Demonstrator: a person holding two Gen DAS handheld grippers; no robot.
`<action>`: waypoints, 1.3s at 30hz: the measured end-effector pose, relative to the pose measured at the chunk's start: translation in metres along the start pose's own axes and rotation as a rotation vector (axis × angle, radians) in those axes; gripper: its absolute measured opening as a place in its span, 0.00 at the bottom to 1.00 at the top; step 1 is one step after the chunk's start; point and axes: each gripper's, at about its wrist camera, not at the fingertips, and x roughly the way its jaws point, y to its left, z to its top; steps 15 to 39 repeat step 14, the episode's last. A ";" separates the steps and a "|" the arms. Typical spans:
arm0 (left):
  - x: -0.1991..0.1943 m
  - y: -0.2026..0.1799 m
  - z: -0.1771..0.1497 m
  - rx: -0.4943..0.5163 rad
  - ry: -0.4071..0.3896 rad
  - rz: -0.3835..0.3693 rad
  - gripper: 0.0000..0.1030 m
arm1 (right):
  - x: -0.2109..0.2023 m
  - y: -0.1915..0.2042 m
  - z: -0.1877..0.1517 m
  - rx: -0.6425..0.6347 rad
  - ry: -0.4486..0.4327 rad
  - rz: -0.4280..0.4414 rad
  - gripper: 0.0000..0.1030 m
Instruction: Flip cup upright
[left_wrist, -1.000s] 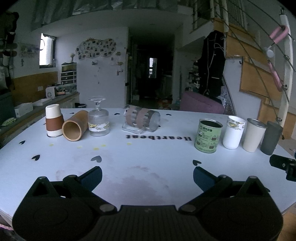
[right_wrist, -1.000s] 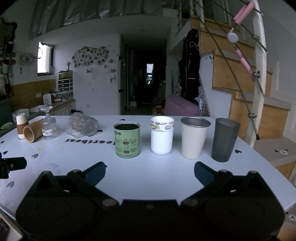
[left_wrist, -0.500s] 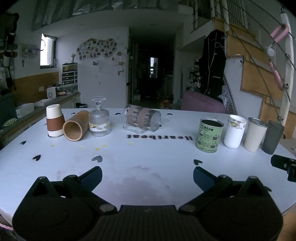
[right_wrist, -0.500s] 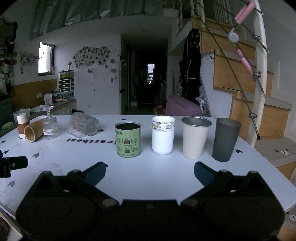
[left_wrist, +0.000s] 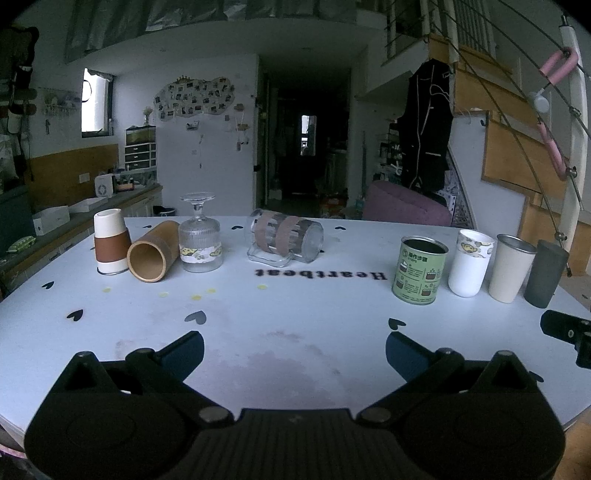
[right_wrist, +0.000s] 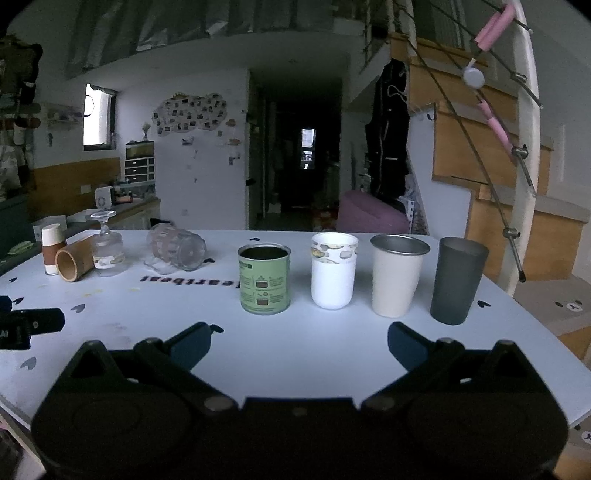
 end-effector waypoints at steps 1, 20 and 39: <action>0.000 -0.004 -0.001 0.000 0.000 0.000 1.00 | 0.000 0.000 0.000 -0.001 -0.001 0.004 1.00; 0.000 -0.005 -0.001 0.002 -0.001 0.004 1.00 | -0.001 0.003 -0.001 -0.010 -0.002 0.021 1.00; 0.000 -0.005 -0.001 0.002 -0.001 0.004 1.00 | -0.001 0.003 -0.001 -0.010 -0.002 0.021 1.00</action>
